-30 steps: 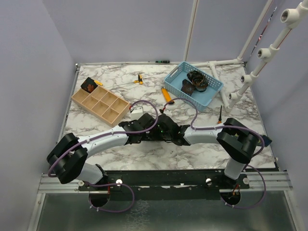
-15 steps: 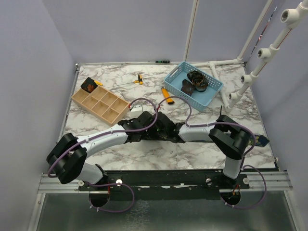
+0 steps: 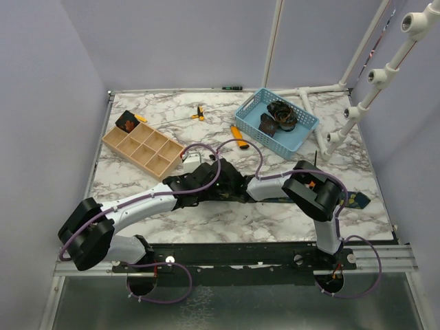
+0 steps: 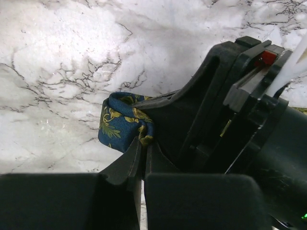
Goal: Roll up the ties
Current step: Roll the tie at the center of the board.
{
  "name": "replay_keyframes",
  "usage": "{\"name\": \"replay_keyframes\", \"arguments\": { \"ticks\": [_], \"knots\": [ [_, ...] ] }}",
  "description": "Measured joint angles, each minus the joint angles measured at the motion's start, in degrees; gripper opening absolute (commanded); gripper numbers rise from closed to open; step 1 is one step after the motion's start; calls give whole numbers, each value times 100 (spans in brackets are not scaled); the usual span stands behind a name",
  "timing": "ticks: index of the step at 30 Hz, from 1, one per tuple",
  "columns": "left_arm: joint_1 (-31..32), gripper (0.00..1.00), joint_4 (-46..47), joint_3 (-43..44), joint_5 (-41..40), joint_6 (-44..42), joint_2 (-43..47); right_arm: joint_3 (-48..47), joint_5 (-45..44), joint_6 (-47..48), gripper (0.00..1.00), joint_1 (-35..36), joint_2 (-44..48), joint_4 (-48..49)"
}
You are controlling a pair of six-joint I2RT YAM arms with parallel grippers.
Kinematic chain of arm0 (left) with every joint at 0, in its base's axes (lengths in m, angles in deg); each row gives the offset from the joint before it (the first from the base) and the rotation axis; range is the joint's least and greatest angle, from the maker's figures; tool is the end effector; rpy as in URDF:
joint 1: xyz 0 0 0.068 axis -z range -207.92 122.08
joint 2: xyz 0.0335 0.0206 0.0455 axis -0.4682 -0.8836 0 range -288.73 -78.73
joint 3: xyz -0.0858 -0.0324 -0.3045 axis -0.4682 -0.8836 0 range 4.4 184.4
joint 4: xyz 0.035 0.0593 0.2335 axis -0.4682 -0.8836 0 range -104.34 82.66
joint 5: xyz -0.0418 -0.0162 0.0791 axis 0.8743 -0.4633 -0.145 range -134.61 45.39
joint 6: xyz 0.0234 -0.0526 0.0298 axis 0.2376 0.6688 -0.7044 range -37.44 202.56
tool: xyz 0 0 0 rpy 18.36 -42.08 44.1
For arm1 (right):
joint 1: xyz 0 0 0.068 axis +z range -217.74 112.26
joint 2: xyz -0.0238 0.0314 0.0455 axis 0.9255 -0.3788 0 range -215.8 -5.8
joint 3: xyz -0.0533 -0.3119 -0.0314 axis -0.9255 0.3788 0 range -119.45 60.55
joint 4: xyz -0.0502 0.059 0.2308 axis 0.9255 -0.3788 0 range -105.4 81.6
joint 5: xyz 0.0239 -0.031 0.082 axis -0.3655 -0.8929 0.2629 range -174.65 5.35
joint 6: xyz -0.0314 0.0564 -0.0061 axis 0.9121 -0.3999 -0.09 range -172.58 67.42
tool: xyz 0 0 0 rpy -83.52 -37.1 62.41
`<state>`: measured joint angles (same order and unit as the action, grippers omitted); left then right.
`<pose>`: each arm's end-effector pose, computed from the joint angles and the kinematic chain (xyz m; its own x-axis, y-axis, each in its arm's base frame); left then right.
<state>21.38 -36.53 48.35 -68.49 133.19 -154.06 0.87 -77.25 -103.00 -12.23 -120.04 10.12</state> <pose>0.1618 -0.1567 0.2428 -0.7959 -0.1587 -0.5842 -0.0817 0.9844 -0.1561 0.2367 0.3562 0.1745 -0.8876 0.0577 -0.4570 -0.3017 0.6769 0.6714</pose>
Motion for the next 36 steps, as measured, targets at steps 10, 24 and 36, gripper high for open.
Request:
{"name": "replay_keyframes", "arguments": {
  "ticks": [10, 24, 36],
  "knots": [
    [22, 0, 160, -136, 15, 9, 13, 496, 15, -160, 23, -11, 170, 612],
    [33, 0, 164, -223, -133, 13, 118, 542, -269, -168, 32, -15, 621, -70],
    [61, 0, -282, 260, -365, -79, -369, 1438, -1303, -376, 36, -256, 2197, -664]
  ]
}}
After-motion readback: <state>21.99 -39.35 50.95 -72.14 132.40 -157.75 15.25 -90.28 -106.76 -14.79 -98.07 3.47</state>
